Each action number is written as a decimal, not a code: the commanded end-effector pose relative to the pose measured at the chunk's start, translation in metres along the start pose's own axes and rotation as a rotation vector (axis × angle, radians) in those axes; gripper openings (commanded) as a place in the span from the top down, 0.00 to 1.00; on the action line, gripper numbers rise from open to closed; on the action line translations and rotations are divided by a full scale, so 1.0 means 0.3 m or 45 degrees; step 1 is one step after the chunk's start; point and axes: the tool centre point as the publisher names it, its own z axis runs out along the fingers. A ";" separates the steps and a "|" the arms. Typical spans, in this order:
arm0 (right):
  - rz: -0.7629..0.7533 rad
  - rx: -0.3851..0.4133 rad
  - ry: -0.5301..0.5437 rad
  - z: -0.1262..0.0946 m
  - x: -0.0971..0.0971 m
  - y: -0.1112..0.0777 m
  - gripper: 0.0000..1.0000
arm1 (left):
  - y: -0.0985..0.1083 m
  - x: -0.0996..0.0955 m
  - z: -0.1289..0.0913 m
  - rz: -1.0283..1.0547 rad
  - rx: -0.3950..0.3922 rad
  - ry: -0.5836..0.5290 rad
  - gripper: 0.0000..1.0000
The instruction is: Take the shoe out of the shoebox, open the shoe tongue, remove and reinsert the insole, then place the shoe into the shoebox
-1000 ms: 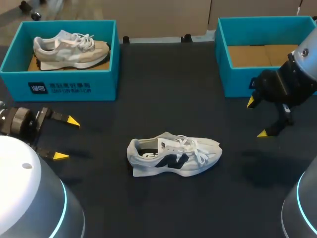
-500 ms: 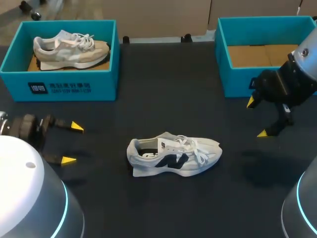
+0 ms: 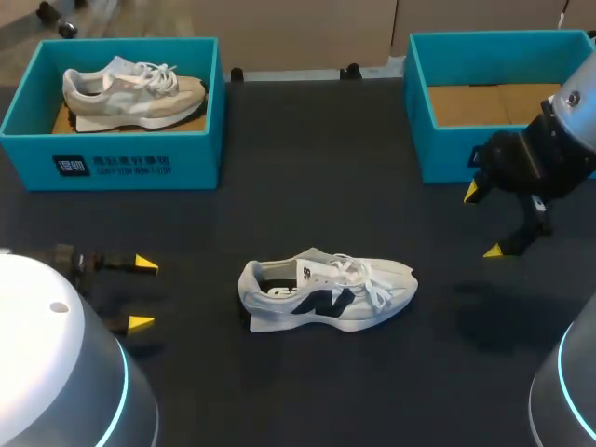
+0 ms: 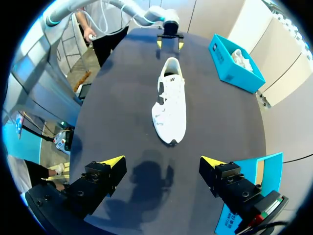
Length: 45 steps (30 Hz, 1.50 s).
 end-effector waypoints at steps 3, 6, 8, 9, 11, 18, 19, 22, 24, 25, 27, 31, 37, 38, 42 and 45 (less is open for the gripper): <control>0.000 0.002 0.002 0.005 -0.003 0.001 0.00 | 0.050 0.002 0.054 -0.025 0.032 -0.050 0.00; 0.000 0.002 0.002 0.005 -0.003 0.001 0.00 | 0.061 -0.003 0.068 -0.039 0.056 -0.055 0.00; 0.000 0.002 0.002 0.005 -0.003 0.001 0.00 | 0.067 -0.004 0.076 -0.042 0.043 -0.052 0.00; 0.000 0.002 0.002 0.005 -0.003 0.001 0.00 | 0.068 -0.004 0.078 -0.047 0.045 -0.050 0.00; 0.000 0.002 0.002 0.005 -0.003 0.001 0.00 | 0.072 -0.003 0.083 -0.044 0.027 -0.049 0.00; 0.000 0.002 0.002 0.005 -0.003 0.001 0.00 | 0.068 0.003 0.085 -0.035 0.032 -0.031 0.00; 0.000 0.002 0.002 0.005 -0.003 0.001 0.00 | 0.068 0.003 0.085 -0.035 0.032 -0.031 0.00; 0.000 0.002 0.002 0.005 -0.003 0.001 0.00 | 0.068 0.003 0.085 -0.035 0.032 -0.031 0.00; 0.000 0.002 0.002 0.005 -0.003 0.001 0.00 | 0.068 0.003 0.085 -0.035 0.032 -0.031 0.00; 0.000 0.002 0.002 0.005 -0.003 0.001 0.00 | 0.068 0.003 0.085 -0.035 0.032 -0.031 0.00; 0.000 0.002 0.002 0.005 -0.003 0.001 0.00 | 0.068 0.003 0.085 -0.035 0.032 -0.031 0.00; 0.000 0.002 0.002 0.005 -0.003 0.001 0.00 | 0.068 0.003 0.085 -0.035 0.032 -0.031 0.00; 0.000 0.002 0.002 0.005 -0.003 0.001 0.00 | 0.068 0.003 0.085 -0.035 0.032 -0.031 0.00; 0.000 0.002 0.002 0.005 -0.003 0.001 0.00 | 0.062 0.002 0.091 -0.043 0.035 -0.039 0.00; 0.000 0.002 0.002 0.005 -0.003 0.001 0.00 | 0.052 -0.005 0.114 -0.040 0.027 -0.100 0.00; 0.000 0.002 0.002 0.005 -0.003 0.001 0.00 | 0.041 -0.004 0.142 -0.035 0.034 -0.087 0.00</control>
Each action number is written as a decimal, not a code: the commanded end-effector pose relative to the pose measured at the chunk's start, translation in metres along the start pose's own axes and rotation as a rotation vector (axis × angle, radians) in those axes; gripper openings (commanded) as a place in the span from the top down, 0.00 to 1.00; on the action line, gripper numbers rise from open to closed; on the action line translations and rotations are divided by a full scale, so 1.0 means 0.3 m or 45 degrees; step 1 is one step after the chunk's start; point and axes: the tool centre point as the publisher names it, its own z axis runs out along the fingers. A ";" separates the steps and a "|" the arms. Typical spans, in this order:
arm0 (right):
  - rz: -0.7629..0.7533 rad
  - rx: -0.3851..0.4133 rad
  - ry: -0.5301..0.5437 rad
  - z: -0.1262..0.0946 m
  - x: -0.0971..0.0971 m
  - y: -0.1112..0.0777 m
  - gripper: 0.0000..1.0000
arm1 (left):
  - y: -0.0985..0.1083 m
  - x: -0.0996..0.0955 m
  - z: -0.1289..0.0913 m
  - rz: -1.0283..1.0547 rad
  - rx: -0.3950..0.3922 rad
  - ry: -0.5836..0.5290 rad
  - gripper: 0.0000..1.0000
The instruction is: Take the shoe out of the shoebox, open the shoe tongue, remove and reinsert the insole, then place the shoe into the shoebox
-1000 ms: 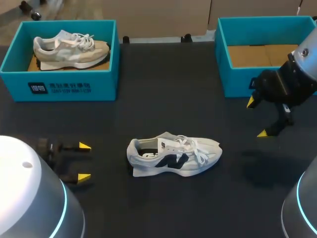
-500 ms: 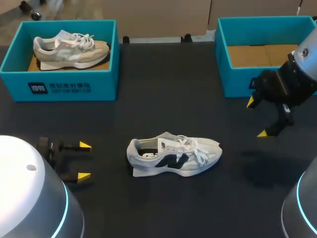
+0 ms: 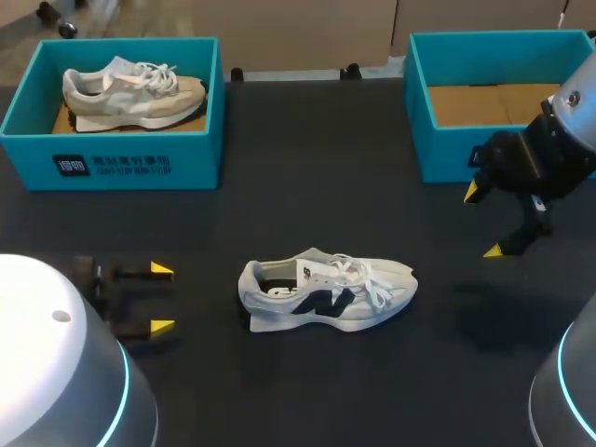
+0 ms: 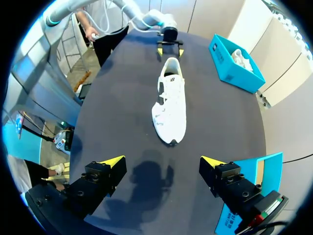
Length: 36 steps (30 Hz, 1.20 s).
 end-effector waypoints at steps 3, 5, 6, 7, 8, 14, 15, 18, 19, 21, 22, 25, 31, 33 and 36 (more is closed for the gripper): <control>0.000 0.002 0.002 0.005 -0.003 0.001 0.00 | -0.022 0.012 0.071 0.003 -0.004 -0.006 0.00; 0.000 0.002 0.002 0.005 -0.003 0.001 0.00 | -0.032 0.007 0.090 0.012 -0.009 -0.004 0.00; 0.000 0.002 0.002 0.005 -0.003 0.001 0.00 | -0.042 0.006 0.104 0.021 -0.004 -0.002 0.00; 0.000 0.002 0.002 0.005 -0.003 0.001 0.00 | -0.049 0.006 0.115 0.025 -0.005 0.001 0.00; 0.000 0.002 0.002 0.005 -0.003 0.001 0.00 | -0.054 0.004 0.124 0.030 -0.001 0.004 0.00; 0.000 0.002 0.002 0.005 -0.003 0.001 0.00 | -0.080 0.012 0.209 0.051 -0.008 0.041 0.00; 0.000 0.002 0.002 0.005 -0.003 0.001 0.00 | -0.085 0.016 0.226 0.051 -0.009 0.049 0.00; 0.000 0.002 0.002 0.005 -0.003 0.001 0.00 | -0.096 0.027 0.266 0.055 -0.001 0.058 0.00; 0.000 0.002 0.002 0.005 -0.003 0.001 0.00 | -0.101 0.031 0.275 0.054 0.004 0.059 0.00; 0.000 0.002 0.002 0.005 -0.003 0.001 0.00 | -0.107 0.042 0.287 0.054 0.006 0.063 0.00; 0.000 0.002 0.002 0.005 -0.003 0.001 0.00 | -0.109 0.046 0.291 0.048 0.015 0.056 0.00; 0.000 0.002 0.002 0.005 -0.003 0.001 0.00 | -0.110 0.057 0.302 0.034 0.021 0.025 0.00; 0.000 0.002 0.002 0.005 -0.003 0.001 0.00 | -0.110 0.074 0.342 0.017 0.017 0.025 0.00; 0.000 0.002 0.002 0.005 -0.003 0.001 0.00 | -0.110 0.076 0.359 0.013 0.008 0.014 0.00; 0.000 0.002 0.002 0.005 -0.003 0.001 0.00 | -0.113 0.076 0.383 0.018 -0.001 -0.006 0.00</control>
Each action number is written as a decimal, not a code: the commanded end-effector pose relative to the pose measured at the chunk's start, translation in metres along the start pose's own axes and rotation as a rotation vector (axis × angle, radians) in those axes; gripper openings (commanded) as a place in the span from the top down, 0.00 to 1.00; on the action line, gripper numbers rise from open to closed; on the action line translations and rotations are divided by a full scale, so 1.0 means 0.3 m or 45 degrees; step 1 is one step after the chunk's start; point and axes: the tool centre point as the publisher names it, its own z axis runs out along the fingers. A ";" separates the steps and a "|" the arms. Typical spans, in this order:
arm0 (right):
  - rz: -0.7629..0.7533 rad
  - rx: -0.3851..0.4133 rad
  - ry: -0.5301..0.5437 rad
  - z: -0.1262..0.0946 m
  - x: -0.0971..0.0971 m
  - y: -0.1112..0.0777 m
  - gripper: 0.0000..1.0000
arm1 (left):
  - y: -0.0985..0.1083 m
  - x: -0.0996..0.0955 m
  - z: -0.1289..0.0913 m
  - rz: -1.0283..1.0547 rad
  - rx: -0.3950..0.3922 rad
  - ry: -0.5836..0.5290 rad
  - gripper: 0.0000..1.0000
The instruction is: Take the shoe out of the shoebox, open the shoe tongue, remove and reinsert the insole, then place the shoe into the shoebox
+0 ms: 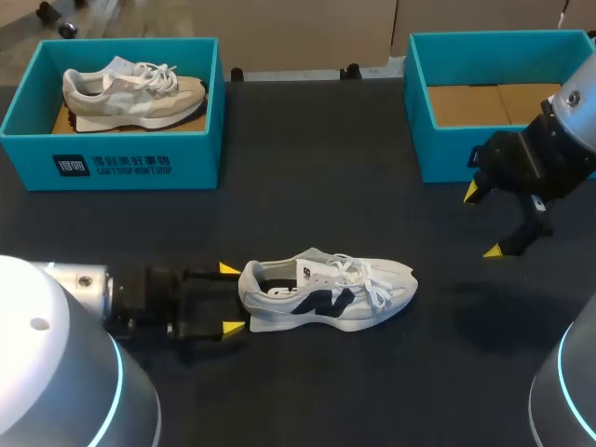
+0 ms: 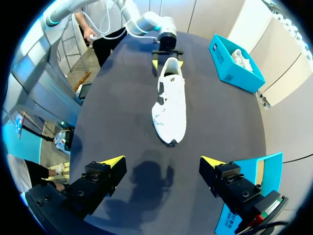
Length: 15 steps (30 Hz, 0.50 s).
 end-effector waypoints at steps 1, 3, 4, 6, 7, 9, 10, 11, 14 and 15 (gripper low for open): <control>0.000 0.002 0.002 0.005 -0.003 0.001 0.00 | -0.010 0.009 0.051 -0.001 -0.011 -0.030 0.00; 0.000 0.002 0.002 0.005 -0.003 0.001 0.00 | -0.014 0.012 0.066 0.007 -0.021 -0.033 0.00; 0.000 0.002 0.002 0.005 -0.003 0.001 0.00 | -0.015 0.012 0.070 0.007 -0.020 -0.033 0.00; 0.000 0.002 0.002 0.005 -0.003 0.001 0.00 | -0.016 0.015 0.083 0.007 -0.025 -0.032 0.00; 0.000 0.002 0.002 0.005 -0.003 0.001 0.00 | -0.017 0.016 0.086 0.007 -0.026 -0.038 0.00; 0.000 0.002 0.002 0.005 -0.003 0.001 0.00 | -0.018 0.015 0.092 0.005 -0.026 -0.050 0.00; 0.000 0.002 0.002 0.005 -0.003 0.001 0.00 | -0.019 0.013 0.096 0.007 -0.029 -0.051 0.00; 0.000 0.002 0.002 0.005 -0.003 0.001 0.00 | -0.018 0.010 0.100 0.010 -0.032 -0.055 0.00; 0.000 0.002 0.002 0.005 -0.003 0.001 0.00 | -0.018 0.003 0.112 0.018 -0.047 -0.051 0.00; 0.000 0.002 0.002 0.005 -0.003 0.001 0.00 | -0.019 -0.001 0.116 0.028 -0.060 -0.053 0.00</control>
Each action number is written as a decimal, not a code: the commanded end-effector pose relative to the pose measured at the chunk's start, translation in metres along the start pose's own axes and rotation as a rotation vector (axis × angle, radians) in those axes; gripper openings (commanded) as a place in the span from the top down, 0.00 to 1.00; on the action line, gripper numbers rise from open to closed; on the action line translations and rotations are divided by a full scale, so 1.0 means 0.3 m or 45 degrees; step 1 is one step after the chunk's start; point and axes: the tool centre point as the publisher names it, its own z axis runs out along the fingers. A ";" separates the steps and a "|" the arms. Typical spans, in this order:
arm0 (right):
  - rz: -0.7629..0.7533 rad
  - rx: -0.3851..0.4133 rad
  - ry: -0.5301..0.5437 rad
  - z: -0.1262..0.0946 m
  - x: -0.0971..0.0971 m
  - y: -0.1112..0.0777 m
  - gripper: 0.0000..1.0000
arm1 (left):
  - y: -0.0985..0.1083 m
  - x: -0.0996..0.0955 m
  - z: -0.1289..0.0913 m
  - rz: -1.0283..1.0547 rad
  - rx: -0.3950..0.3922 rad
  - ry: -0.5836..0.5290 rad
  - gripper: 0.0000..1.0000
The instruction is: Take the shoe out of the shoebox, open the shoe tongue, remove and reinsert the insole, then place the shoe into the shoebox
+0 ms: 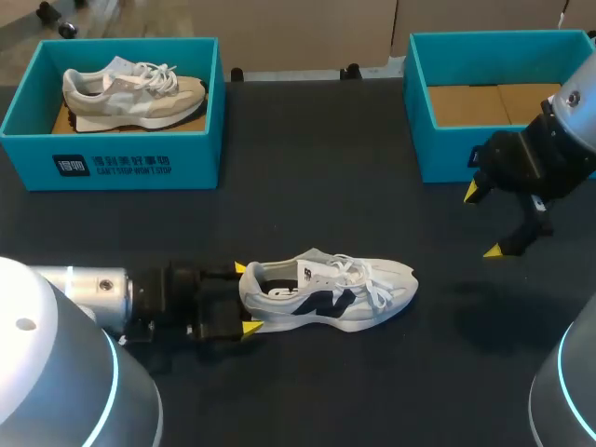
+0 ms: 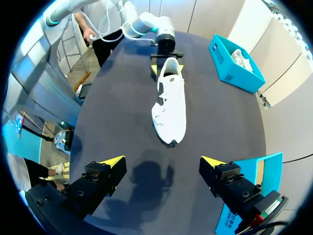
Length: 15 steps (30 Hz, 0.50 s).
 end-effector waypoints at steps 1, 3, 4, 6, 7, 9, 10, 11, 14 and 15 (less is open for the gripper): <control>0.000 0.002 0.002 0.005 -0.003 0.001 0.00 | -0.004 -0.008 0.033 0.009 -0.028 -0.001 0.00; 0.000 0.002 0.002 0.005 -0.003 0.001 0.00 | -0.002 -0.018 0.036 0.009 -0.032 0.004 0.00; 0.000 0.002 0.002 0.005 -0.003 0.001 0.00 | 0.000 -0.022 0.039 0.009 -0.034 0.006 0.00; 0.000 0.002 0.002 0.005 -0.003 0.001 0.00 | 0.004 -0.030 0.043 0.012 -0.045 0.017 0.00; 0.000 0.002 0.002 0.005 -0.003 0.001 0.00 | 0.007 -0.032 0.046 0.014 -0.047 0.020 0.00; 0.000 0.002 0.002 0.005 -0.003 0.001 0.00 | 0.010 -0.036 0.050 0.017 -0.056 0.032 0.00; 0.000 0.002 0.002 0.005 -0.003 0.001 0.00 | 0.011 -0.037 0.052 0.018 -0.058 0.034 0.00; 0.000 0.002 0.002 0.005 -0.003 0.001 0.00 | 0.013 -0.039 0.053 0.020 -0.062 0.037 0.00; 0.000 0.002 0.002 0.005 -0.003 0.001 0.00 | 0.018 -0.044 0.057 0.022 -0.070 0.048 0.00; 0.000 0.002 0.002 0.005 -0.003 0.001 0.00 | 0.020 -0.047 0.058 0.023 -0.073 0.052 0.00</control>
